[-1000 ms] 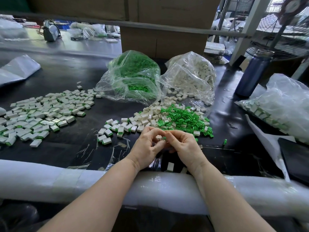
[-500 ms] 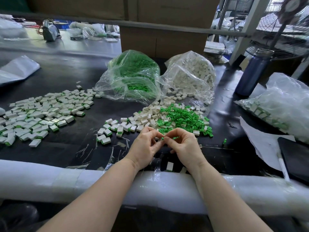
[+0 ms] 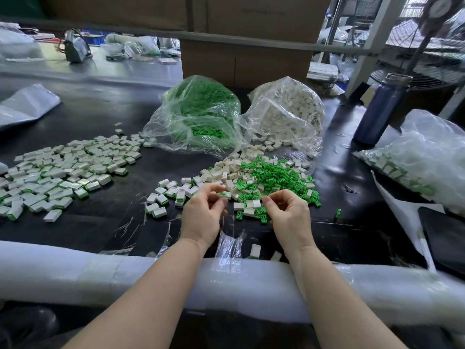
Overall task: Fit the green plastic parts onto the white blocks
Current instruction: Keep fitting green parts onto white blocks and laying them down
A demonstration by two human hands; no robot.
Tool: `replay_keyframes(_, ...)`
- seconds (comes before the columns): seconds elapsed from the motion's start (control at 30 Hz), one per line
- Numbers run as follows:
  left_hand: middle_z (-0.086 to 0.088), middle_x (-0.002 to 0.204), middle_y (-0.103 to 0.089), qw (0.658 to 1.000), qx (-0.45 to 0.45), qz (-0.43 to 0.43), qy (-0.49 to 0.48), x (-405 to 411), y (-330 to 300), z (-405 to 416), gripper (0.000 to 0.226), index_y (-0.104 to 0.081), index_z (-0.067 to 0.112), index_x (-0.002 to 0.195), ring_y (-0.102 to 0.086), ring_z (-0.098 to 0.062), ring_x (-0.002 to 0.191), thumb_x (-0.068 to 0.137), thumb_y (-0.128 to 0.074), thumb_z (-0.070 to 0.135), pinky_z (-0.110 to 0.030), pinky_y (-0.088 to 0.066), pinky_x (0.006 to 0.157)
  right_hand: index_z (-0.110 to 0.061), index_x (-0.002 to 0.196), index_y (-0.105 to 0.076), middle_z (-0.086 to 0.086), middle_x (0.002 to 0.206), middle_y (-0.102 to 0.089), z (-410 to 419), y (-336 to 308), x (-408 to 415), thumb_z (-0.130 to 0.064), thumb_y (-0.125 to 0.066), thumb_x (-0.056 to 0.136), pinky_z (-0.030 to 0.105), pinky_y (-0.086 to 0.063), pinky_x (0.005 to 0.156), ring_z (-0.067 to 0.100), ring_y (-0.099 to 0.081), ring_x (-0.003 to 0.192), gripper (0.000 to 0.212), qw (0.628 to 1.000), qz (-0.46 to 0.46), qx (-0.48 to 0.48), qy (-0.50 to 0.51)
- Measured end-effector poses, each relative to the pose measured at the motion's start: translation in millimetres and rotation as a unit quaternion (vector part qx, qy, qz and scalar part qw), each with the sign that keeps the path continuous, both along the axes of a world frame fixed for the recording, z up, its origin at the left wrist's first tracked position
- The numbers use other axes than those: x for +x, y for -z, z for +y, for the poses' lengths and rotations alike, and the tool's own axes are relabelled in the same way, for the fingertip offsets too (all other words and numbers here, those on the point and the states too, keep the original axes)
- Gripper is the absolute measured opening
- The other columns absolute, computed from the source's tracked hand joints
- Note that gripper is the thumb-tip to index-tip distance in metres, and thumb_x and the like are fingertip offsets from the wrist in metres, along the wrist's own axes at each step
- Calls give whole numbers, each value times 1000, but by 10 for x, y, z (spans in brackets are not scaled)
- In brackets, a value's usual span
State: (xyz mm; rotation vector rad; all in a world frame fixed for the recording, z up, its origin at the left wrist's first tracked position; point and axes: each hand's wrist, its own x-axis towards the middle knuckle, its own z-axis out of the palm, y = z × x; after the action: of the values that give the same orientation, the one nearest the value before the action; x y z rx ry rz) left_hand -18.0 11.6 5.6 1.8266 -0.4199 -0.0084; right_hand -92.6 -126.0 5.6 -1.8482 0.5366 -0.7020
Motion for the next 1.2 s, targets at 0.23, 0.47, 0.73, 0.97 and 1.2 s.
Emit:
replay_keyframes(0.23, -6, 109, -47, 981, -1, -12, -194, 138, 38, 69, 17, -66, 7, 103, -57, -23, 87, 88, -58, 4, -15, -41, 81, -14, 75, -62, 5, 78, -64, -47, 25, -2, -21, -66, 85, 25, -41, 67, 19, -57, 75, 13, 996, 39, -49, 70)
replay_keyframes(0.47, -13, 137, -28, 978, 109, 10, -179, 113, 41, 58, 43, -49, -2, 129, -40, -29, 121, 87, -58, 7, -20, -28, 98, -18, 80, -63, 4, 90, -65, -67, 30, 4, -9, -62, 86, 25, -43, 73, 18, -58, 82, 11, 990, 81, -63, 95)
replay_keyframes(0.73, -9, 145, -29, 961, 226, -78, -141, 39, 38, 20, 42, -52, 8, 129, -20, -27, 137, 88, -58, 12, -38, -18, 112, -23, 73, -62, -3, 95, -53, 9, -13, -7, 2, -50, 76, 23, -36, 73, 20, -53, 96, 27, 971, 191, -130, 64)
replay_keyframes(0.97, 1, 126, -39, 934, 307, -181, -5, -46, 57, -60, 35, -55, 27, 127, -27, -19, 119, 93, -51, 30, -32, -23, 103, -24, 80, -66, -7, 94, -44, 49, -20, 0, -22, -61, 80, 32, -41, 92, 19, -49, 103, 5, 949, 241, -194, 53)
replay_keyframes(1.2, 6, 122, -41, 920, 341, -190, 28, -15, 120, -102, 29, -58, 32, 120, -30, -16, 115, 94, -46, 37, -29, -24, 96, -22, 98, -66, -4, 106, -49, 39, -11, -8, -31, -65, 85, 30, -31, 91, 18, -45, 113, 16, 938, 252, -233, 45)
